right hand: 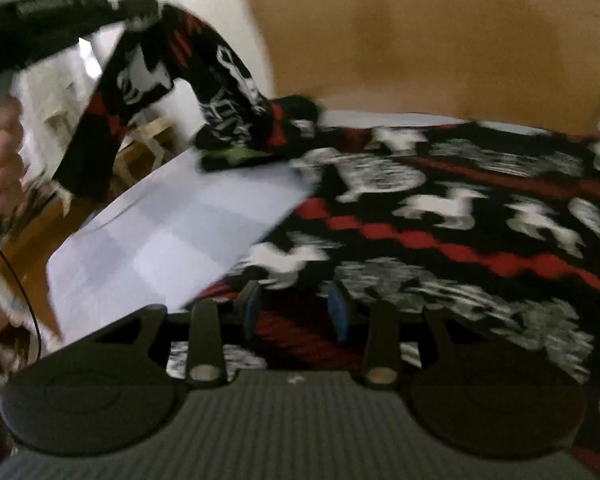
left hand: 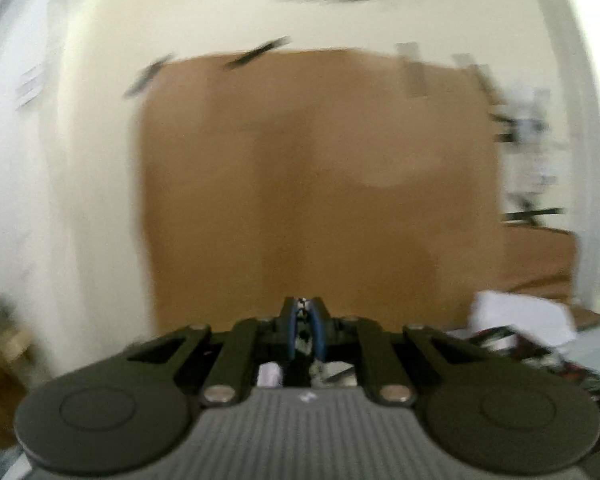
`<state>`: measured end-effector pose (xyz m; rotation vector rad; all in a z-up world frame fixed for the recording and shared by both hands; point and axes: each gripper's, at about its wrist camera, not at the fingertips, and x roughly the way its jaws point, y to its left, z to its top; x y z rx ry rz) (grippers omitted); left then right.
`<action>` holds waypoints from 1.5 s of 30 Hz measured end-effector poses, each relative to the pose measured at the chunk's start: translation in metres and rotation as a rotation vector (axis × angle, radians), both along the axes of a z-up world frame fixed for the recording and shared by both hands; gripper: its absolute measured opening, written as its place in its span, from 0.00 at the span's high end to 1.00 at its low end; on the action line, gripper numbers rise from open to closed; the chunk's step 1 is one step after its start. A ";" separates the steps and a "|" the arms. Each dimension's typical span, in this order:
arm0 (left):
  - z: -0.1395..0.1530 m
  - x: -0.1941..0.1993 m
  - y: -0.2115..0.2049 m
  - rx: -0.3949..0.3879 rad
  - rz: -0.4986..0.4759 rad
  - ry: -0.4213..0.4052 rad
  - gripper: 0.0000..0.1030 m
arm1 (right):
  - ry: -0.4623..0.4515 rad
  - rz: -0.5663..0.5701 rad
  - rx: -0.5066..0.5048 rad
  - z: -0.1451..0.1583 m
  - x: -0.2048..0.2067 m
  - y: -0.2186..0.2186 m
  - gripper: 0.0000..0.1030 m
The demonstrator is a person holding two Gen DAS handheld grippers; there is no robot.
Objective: Fold small clothes
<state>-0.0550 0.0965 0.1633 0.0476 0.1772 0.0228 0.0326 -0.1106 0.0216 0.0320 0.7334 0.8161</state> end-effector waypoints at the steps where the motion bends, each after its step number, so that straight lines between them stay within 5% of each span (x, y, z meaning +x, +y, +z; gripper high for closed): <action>1: 0.004 0.010 -0.022 0.012 -0.060 -0.009 0.92 | 0.010 -0.035 0.011 0.000 0.001 -0.014 0.61; 3: 0.006 0.030 -0.067 0.001 -0.210 -0.003 0.89 | 0.032 -0.095 0.028 -0.001 0.001 -0.040 0.61; 6: -0.015 0.056 -0.137 0.012 -0.483 0.148 0.51 | 0.060 -0.176 0.010 -0.007 -0.003 -0.076 0.59; 9: -0.052 0.051 -0.178 0.108 -0.599 0.254 0.51 | 0.076 -0.231 -0.004 -0.012 -0.006 -0.113 0.61; 13: -0.075 0.014 -0.144 0.144 -0.583 0.259 0.47 | 0.035 -0.275 -0.018 0.003 -0.003 -0.145 0.60; 18: -0.097 -0.016 -0.053 0.057 -0.288 0.353 0.30 | -0.078 -0.200 0.029 0.038 0.022 -0.115 0.59; 23: -0.124 -0.022 -0.013 -0.088 -0.101 0.478 0.34 | -0.194 0.047 -0.019 0.048 0.052 -0.013 0.57; 29: -0.145 -0.016 -0.026 -0.124 -0.102 0.514 0.40 | -0.208 0.252 -0.281 0.004 0.081 0.077 0.59; 30: -0.148 -0.015 -0.028 -0.120 -0.104 0.527 0.44 | -0.241 0.248 -0.344 -0.003 0.085 0.082 0.64; 32: -0.156 -0.012 -0.030 -0.122 -0.113 0.556 0.61 | -0.301 0.223 -0.398 -0.003 0.096 0.078 0.93; 33: -0.156 -0.015 -0.032 -0.096 -0.112 0.540 0.85 | -0.306 0.180 -0.359 0.008 0.107 0.069 0.93; 34: -0.156 -0.022 -0.031 -0.092 -0.127 0.537 0.89 | -0.316 0.097 -0.299 0.025 0.122 0.053 0.93; 37: -0.151 -0.027 -0.025 -0.123 -0.144 0.525 0.89 | -0.279 -0.185 -0.199 0.061 0.170 0.001 0.93; 39: -0.145 -0.034 -0.027 -0.119 -0.164 0.505 0.89 | -0.180 -0.306 -0.260 0.058 0.203 -0.027 0.87; 41: -0.142 -0.037 -0.029 -0.117 -0.187 0.495 0.86 | -0.045 -0.337 -0.294 0.046 0.223 -0.047 0.73; 45: -0.142 -0.037 -0.037 -0.117 -0.242 0.494 0.74 | -0.110 -0.304 -0.229 0.057 0.207 -0.055 0.64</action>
